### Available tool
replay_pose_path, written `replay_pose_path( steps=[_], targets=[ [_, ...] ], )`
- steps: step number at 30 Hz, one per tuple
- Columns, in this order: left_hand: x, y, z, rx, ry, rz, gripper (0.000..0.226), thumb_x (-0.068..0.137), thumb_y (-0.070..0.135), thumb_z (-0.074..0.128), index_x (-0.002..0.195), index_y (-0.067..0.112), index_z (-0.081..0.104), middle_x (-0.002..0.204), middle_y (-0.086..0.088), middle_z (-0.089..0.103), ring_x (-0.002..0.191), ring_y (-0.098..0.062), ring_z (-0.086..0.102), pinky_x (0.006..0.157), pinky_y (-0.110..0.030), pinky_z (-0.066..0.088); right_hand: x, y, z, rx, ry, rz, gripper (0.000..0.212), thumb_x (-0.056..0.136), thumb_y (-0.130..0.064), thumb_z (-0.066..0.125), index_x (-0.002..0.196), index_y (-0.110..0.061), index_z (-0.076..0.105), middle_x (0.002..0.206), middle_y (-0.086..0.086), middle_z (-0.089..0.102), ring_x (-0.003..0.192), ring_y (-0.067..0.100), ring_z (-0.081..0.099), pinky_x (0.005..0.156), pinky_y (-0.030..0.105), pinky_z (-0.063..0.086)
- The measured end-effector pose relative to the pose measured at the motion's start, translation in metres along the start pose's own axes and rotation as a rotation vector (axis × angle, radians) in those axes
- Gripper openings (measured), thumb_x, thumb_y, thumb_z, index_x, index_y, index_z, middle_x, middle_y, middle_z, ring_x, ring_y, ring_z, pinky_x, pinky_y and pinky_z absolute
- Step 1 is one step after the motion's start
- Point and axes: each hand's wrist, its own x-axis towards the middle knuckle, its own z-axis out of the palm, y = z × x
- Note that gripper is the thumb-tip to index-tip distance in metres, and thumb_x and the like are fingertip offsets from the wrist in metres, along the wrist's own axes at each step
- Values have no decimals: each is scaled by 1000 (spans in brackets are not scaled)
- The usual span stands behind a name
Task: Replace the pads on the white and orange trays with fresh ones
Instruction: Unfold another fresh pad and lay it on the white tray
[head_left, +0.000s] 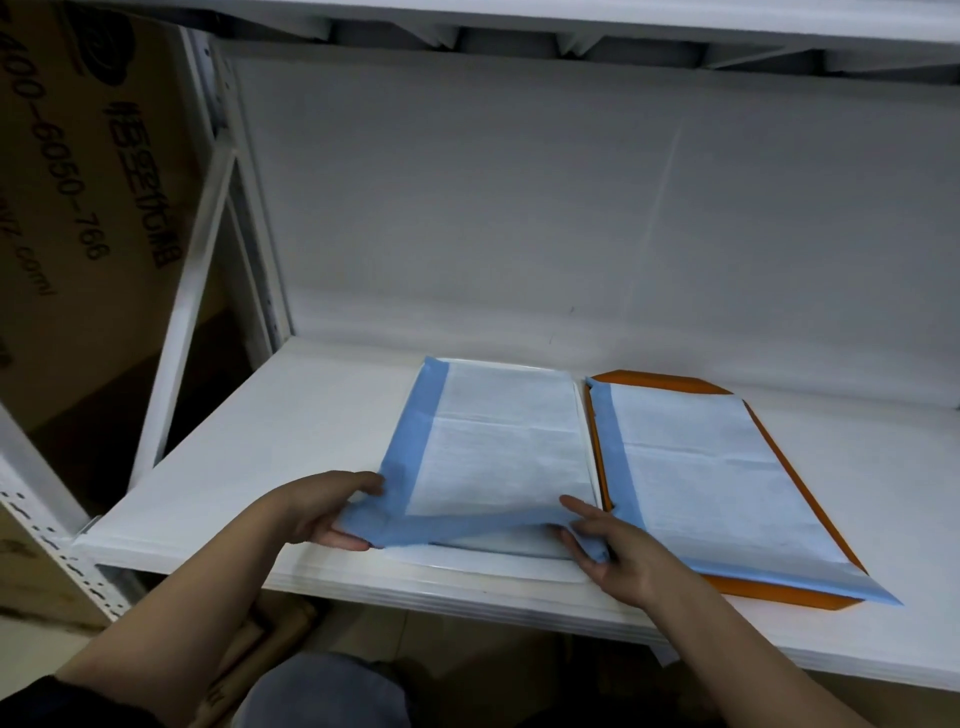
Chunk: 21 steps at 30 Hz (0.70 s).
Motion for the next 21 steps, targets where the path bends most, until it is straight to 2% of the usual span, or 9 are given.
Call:
replay_pose_path(
  steps=[2, 6, 9, 11, 13, 14, 16, 18, 21],
  targets=[
    [0, -3, -2, -70, -90, -16, 47, 88, 35, 58, 121, 1, 58, 108, -21, 69, 96, -26, 70, 67, -27, 59, -2, -3, 0, 87, -15, 9, 26, 91, 14, 42, 100, 4, 65, 105, 21, 60, 62, 30, 71, 46, 29, 56],
    [3, -7, 0, -336, -126, 29, 40, 84, 26, 66, 118, 7, 59, 110, -18, 69, 98, -31, 69, 73, -32, 60, -1, -5, 1, 150, -30, 17, 27, 91, 13, 43, 106, 4, 64, 110, 22, 61, 65, 29, 72, 58, 31, 60],
    [9, -9, -1, -423, -96, 60, 50, 71, 23, 79, 117, 11, 62, 105, -10, 69, 87, -27, 70, 69, -32, 59, -2, -5, 1, 101, -25, 15, 27, 90, 12, 45, 104, 2, 65, 108, 21, 63, 65, 28, 72, 51, 30, 59],
    [12, -9, 4, -380, -76, 43, 52, 70, 22, 81, 117, 8, 64, 97, -10, 71, 79, -23, 68, 64, -27, 57, -5, -5, 0, -1, -15, 5, 24, 89, 9, 50, 103, 0, 67, 105, 18, 64, 67, 28, 72, 50, 29, 58],
    [10, -5, 13, -270, -3, 17, 32, 80, 22, 73, 104, 2, 66, 79, -8, 73, 74, -21, 66, 52, -21, 53, -5, -4, -1, -158, 2, -36, 21, 89, 4, 57, 104, -3, 68, 107, 15, 63, 83, 28, 70, 54, 29, 58],
    [9, -4, 16, -211, 43, 11, 24, 84, 22, 70, 96, 2, 65, 73, -8, 72, 74, -20, 64, 51, -22, 51, -4, -4, -2, -252, 10, -73, 20, 88, 1, 59, 105, -5, 69, 109, 12, 63, 93, 26, 66, 57, 28, 59],
    [13, -1, 19, -142, 41, 48, 18, 86, 16, 67, 100, 5, 67, 88, -8, 72, 81, -20, 64, 60, -26, 50, -1, -4, -4, -439, 34, -152, 17, 90, -5, 60, 103, -8, 70, 111, 9, 62, 102, 22, 60, 61, 27, 58],
    [19, -2, 18, -132, 45, 114, 22, 85, 5, 67, 106, 8, 68, 106, -10, 68, 85, -21, 65, 66, -27, 51, 2, -3, -5, -621, 83, -265, 15, 92, -7, 58, 98, -12, 70, 107, 11, 64, 92, 19, 61, 61, 25, 55],
    [22, -5, 17, -204, 83, 185, 18, 86, -4, 61, 94, 10, 69, 104, -14, 66, 81, -23, 64, 61, -28, 56, 7, -2, -6, -823, 137, -469, 17, 90, -3, 59, 100, -11, 70, 101, 3, 63, 84, 8, 58, 71, 17, 47]
  ],
)
